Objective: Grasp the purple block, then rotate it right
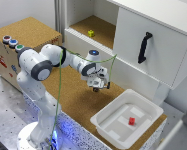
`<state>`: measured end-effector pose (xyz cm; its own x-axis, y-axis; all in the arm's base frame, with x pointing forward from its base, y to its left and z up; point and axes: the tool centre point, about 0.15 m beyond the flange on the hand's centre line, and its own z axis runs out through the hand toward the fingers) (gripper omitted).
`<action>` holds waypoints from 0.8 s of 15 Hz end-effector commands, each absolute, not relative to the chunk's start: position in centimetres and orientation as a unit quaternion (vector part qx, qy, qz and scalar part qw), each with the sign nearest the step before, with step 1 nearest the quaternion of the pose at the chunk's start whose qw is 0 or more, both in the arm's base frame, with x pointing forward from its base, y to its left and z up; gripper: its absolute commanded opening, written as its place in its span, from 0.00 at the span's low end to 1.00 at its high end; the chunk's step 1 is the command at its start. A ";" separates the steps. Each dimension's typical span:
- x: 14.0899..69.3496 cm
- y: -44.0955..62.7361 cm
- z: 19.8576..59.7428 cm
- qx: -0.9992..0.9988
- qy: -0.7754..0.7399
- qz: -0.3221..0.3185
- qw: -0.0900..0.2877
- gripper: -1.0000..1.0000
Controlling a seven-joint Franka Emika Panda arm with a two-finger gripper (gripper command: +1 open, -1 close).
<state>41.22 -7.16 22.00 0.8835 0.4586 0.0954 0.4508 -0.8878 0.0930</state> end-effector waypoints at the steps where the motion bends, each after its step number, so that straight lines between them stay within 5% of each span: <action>1: 42.7 -6.1 19.4 0.975 0.208 0.060 0.058 0.00; 12: 43.0 -6.9 22.0 0.981 0.163 0.076 0.076 0.00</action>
<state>42.43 -6.64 20.56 0.9107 0.3941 0.1236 0.3842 -0.9182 0.0967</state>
